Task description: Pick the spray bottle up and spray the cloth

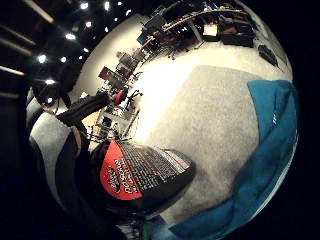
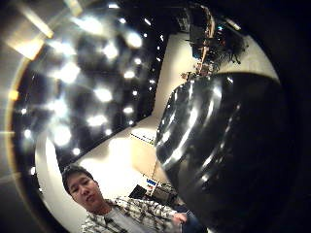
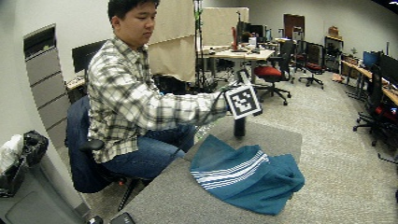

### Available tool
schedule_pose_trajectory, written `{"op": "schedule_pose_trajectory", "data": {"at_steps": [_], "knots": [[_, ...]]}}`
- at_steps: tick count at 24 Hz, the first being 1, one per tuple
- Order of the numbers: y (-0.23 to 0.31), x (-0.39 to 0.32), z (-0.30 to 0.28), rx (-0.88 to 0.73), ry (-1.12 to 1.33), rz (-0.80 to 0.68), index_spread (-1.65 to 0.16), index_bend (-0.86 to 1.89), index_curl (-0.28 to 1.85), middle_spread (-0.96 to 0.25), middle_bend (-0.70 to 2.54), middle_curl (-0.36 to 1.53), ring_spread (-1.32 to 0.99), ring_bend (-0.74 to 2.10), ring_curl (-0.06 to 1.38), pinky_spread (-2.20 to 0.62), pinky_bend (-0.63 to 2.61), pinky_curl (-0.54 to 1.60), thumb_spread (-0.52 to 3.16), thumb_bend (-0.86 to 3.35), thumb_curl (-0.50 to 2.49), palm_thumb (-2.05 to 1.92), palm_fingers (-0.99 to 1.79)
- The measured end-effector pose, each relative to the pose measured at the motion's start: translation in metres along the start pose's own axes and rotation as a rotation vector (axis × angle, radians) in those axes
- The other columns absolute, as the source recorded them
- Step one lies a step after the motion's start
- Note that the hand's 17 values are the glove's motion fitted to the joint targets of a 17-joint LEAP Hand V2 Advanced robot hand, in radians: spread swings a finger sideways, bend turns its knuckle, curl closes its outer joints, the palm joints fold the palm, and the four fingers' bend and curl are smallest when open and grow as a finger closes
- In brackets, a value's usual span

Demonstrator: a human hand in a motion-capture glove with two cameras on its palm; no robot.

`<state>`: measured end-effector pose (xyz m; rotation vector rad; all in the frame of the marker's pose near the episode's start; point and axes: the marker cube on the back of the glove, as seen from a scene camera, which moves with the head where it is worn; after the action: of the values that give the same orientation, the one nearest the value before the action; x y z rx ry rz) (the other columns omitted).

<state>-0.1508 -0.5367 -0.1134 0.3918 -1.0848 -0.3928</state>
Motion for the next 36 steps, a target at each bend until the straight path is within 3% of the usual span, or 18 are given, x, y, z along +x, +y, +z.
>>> {"op": "schedule_pose_trajectory", "data": {"at_steps": [8,14,26,32,36], "knots": [[-0.023,0.016,0.001,0.034,-0.05,-0.016,-0.21,0.36,0.56,-0.12,0.57,0.5,-0.21,0.6,0.46,-0.14,0.43,0.38,0.05,-0.03,0.81,1.03,1.34],[-0.023,0.028,0.001,-0.003,0.038,-0.034,-0.21,0.35,0.56,-0.12,0.57,0.5,-0.2,0.6,0.46,-0.14,0.43,0.38,0.05,-0.03,0.81,1.03,1.34],[-0.023,0.024,-0.002,-0.066,-0.071,0.018,-0.21,0.32,0.56,-0.13,0.55,0.5,-0.19,0.56,0.45,-0.11,0.46,0.38,0.11,-0.03,0.82,1.04,1.29],[-0.018,0.026,-0.005,-0.117,-0.048,0.036,-0.22,0.23,0.54,-0.11,0.52,0.49,-0.17,0.52,0.44,-0.09,0.52,0.39,0.19,-0.04,0.81,1.03,1.21],[-0.011,0.029,-0.01,-0.161,-0.032,0.047,-0.25,0.09,0.48,-0.11,0.45,0.47,-0.16,0.49,0.43,-0.02,0.52,0.39,0.31,-0.04,0.78,1.0,0.98]]}}
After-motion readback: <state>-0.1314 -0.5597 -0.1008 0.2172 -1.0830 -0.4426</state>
